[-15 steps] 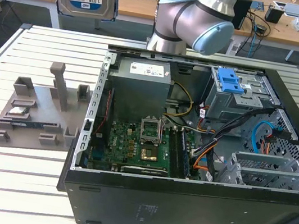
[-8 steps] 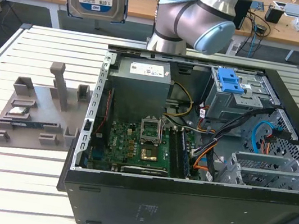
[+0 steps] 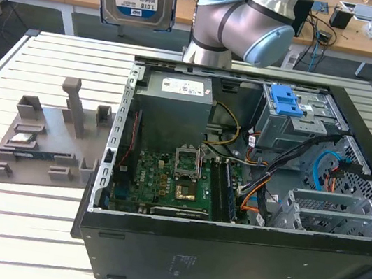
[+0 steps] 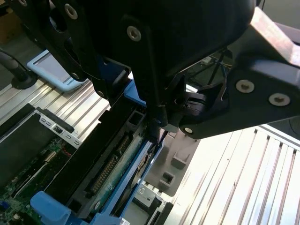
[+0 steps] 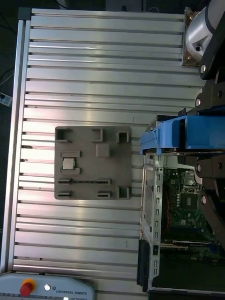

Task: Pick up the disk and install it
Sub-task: 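Pick up the disk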

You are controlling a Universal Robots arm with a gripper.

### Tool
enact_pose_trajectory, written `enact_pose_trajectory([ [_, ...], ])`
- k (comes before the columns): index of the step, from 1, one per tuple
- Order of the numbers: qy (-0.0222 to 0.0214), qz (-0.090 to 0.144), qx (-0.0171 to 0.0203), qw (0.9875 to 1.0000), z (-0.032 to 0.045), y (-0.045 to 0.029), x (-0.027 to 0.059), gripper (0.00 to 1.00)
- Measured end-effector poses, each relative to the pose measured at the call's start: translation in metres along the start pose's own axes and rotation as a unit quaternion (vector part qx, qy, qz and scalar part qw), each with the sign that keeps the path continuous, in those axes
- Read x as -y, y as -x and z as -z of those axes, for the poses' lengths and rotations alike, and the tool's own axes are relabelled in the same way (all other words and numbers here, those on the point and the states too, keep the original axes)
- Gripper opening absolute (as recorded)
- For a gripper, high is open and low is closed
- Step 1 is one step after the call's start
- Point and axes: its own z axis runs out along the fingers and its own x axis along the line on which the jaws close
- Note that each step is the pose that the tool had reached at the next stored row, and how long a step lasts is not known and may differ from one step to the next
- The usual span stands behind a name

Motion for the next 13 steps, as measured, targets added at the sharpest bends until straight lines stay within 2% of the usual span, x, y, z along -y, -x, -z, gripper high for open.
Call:
enact_pose_trajectory([
  [4, 0.0001, 0.000, 0.0000, 1.0000, 0.0003, -0.0022, 0.0129, 0.36],
  [10, 0.0002, 0.000, 0.0000, 1.0000, 0.0007, -0.0040, 0.0266, 0.36],
  [13, 0.0004, 0.000, 0.0000, 1.0000, 0.0011, -0.0053, 0.0376, 0.36],
])
